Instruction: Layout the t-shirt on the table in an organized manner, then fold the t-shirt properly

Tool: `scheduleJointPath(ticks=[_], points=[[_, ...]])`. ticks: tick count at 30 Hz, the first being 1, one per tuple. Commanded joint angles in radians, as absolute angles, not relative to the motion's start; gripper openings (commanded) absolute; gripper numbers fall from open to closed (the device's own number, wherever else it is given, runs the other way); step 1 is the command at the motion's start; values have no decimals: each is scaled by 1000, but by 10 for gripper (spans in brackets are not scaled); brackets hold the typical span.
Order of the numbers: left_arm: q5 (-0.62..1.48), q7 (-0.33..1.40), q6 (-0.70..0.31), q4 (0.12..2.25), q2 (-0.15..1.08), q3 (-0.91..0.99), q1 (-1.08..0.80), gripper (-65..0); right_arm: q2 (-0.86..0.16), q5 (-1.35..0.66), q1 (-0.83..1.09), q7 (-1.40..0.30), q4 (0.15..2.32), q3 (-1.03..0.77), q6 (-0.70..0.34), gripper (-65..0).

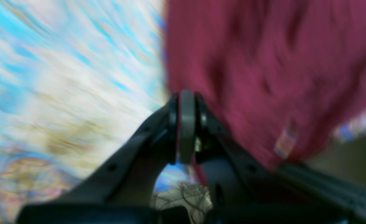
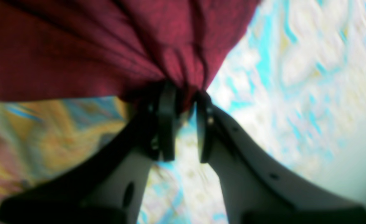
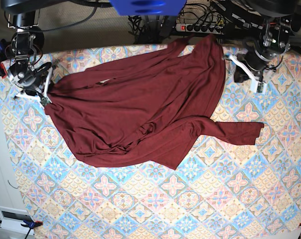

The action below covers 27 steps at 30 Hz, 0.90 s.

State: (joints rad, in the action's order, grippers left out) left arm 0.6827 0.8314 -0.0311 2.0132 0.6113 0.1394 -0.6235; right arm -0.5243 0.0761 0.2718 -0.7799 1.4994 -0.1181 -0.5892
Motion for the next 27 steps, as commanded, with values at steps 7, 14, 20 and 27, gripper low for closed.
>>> scheduleJointPath(ticks=[7, 14, 20, 27], points=[[774, 816, -47, 1894, 604, 139, -378, -650, -516, 154, 295, -911, 1524, -122, -595, -544], [880, 816, -47, 1604, 570, 140, -176, -529, -507, 154, 295, -911, 1524, -122, -595, -544], [892, 816, -41, 1451, 526, 140, -27, -476, -499, 154, 295, -912, 1524, -122, -595, -544], [966, 897, -39, 1282, 475, 151, 58, -398, -486, 154, 294, -951, 1524, -122, -595, -544]])
